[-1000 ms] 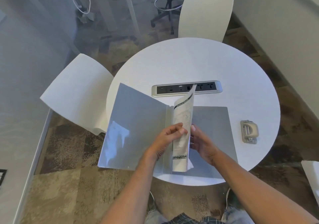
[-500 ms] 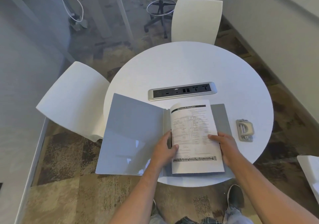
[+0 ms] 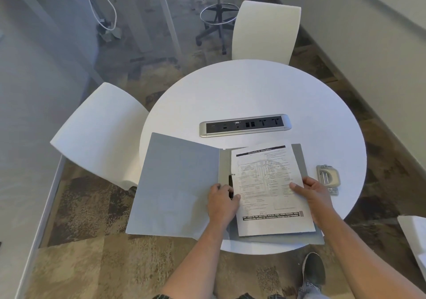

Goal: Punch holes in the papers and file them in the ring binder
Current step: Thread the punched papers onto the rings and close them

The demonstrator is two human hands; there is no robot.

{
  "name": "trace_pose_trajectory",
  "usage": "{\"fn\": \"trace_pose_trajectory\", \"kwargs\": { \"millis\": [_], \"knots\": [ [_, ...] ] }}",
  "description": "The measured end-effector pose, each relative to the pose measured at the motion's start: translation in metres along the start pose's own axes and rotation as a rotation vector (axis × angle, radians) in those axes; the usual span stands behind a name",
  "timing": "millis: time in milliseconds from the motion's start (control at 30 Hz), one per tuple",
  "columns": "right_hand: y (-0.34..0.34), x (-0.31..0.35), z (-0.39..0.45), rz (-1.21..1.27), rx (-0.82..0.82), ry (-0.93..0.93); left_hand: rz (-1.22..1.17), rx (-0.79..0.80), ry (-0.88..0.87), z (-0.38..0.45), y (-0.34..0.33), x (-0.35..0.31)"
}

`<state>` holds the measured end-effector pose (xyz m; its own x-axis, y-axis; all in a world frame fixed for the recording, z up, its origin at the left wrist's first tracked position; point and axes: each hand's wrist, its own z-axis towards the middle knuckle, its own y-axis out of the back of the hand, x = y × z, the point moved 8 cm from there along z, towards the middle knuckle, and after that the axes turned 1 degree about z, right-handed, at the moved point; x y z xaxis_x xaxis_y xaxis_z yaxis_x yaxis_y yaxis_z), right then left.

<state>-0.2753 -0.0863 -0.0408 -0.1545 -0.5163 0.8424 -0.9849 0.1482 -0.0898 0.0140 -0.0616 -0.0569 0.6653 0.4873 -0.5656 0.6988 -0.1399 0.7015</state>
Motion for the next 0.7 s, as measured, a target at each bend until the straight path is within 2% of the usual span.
{"fn": "trace_pose_trajectory", "kwargs": {
  "millis": [200,500,600,700],
  "knots": [
    [0.003,0.003,-0.008,-0.102,-0.065,0.068,-0.07,-0.072,0.06,0.002,0.005,0.0],
    [0.002,0.003,-0.011,-0.78,-0.386,-0.009,0.073,-0.038,0.063,0.0,-0.003,-0.006],
    [-0.031,0.026,-0.023,-1.069,-0.432,0.283,0.104,-0.057,0.05,-0.001,-0.006,-0.006],
    [-0.084,0.026,-0.025,-1.206,-0.17,0.569,0.108,-0.078,0.044,-0.002,-0.007,-0.006]
  ]
}}
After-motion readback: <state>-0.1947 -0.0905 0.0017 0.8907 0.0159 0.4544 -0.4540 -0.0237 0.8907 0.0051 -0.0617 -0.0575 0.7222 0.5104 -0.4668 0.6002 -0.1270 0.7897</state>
